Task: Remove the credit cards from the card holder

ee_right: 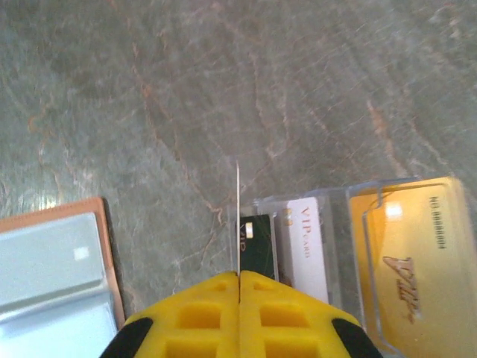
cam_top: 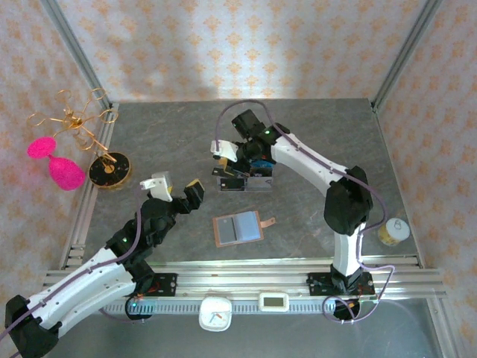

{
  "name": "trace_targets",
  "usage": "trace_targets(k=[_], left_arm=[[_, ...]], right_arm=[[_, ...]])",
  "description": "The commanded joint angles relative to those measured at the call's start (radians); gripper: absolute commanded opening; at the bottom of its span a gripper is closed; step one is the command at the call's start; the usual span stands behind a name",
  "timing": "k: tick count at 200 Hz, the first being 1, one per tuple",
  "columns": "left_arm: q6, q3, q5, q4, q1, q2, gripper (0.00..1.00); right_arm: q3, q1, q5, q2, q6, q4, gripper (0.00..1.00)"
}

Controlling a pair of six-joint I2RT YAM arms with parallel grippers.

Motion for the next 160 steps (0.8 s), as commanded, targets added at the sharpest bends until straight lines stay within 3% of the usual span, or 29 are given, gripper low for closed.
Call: trace_targets(k=[1,160], left_arm=[[0.045,-0.023,-0.064,0.063,0.009,-0.013,0.99],[0.04,-0.048,-0.048,0.122,0.021,0.048,0.99]], right_arm=[[0.028,-0.008,0.019,0.027,-0.087,-0.057,0.0],[0.034,-0.023,0.149,0.147,-0.107,-0.002,0.0]])
